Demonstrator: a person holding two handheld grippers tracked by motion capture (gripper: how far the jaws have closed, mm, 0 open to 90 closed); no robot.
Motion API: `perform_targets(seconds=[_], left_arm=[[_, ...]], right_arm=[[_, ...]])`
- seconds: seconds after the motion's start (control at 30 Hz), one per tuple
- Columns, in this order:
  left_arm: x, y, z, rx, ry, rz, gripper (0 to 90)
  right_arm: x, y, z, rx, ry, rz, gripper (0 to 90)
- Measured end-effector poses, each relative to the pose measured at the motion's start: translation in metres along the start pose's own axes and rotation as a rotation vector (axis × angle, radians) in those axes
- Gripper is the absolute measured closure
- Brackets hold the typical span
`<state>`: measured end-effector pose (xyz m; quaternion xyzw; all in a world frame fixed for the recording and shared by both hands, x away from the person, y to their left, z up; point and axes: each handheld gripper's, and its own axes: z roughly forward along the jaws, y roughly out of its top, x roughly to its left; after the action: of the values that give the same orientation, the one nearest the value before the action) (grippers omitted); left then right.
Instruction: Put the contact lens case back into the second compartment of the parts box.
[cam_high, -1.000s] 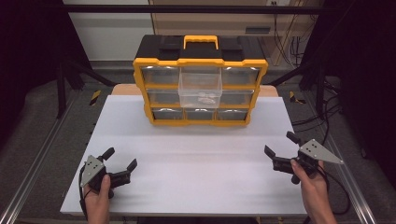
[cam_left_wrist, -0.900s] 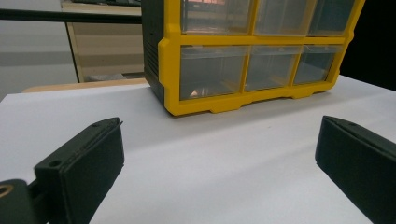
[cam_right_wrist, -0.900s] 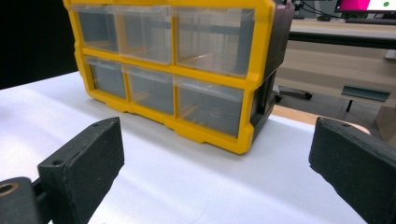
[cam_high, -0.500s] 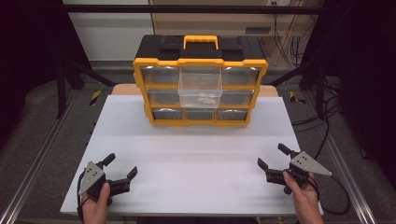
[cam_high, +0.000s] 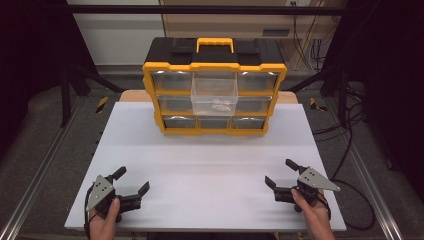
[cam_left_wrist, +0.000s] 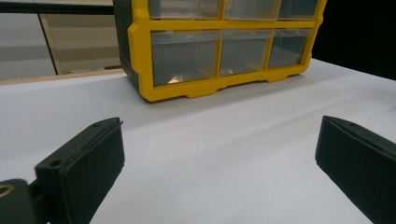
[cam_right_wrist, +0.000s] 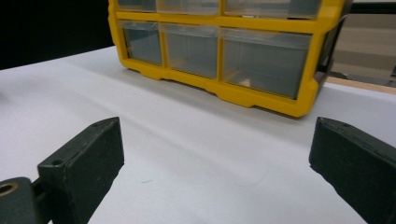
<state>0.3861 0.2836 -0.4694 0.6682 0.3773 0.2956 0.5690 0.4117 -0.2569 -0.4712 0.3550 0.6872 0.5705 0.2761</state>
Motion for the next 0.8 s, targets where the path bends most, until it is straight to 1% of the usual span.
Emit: perform_targets(seconds=[0.13, 0.2, 0.37, 0.47, 0.5, 0.6, 0.67, 0.7, 0.8], left_arm=[[0.001, -0.001, 0.001, 0.004, -0.003, 0.000, 1.0], [0.002, -0.001, 0.001, -0.002, -0.008, -0.008, 1.0], [0.004, -0.002, 0.002, -0.008, -0.013, -0.011, 1.0], [0.005, -0.003, 0.002, -0.012, -0.020, -0.015, 1.0], [0.004, -0.003, 0.003, -0.015, -0.023, -0.017, 1.0], [0.004, -0.003, 0.004, -0.024, -0.030, -0.021, 1.0], [0.003, -0.003, 0.004, -0.026, -0.031, -0.021, 1.0], [0.003, -0.003, 0.004, -0.028, -0.033, -0.019, 1.0], [0.002, -0.002, 0.005, -0.036, -0.029, -0.014, 1.0]], right_arm=[[0.006, 0.000, 0.007, -0.006, 0.013, -0.007, 3.6], [0.009, -0.001, 0.011, 0.002, 0.017, -0.026, 3.6], [0.015, -0.001, 0.019, 0.018, 0.037, -0.043, 3.5], [0.016, -0.001, 0.022, 0.020, 0.040, -0.039, 3.5], [0.016, -0.001, 0.024, 0.015, 0.039, -0.026, 3.5], [0.015, -0.001, 0.028, 0.011, 0.034, -0.016, 3.7], [0.015, -0.001, 0.029, 0.010, 0.032, -0.014, 3.8], [0.015, -0.001, 0.033, 0.014, 0.026, -0.006, 4.0], [0.015, -0.001, 0.036, 0.019, 0.019, -0.007, 4.4]])
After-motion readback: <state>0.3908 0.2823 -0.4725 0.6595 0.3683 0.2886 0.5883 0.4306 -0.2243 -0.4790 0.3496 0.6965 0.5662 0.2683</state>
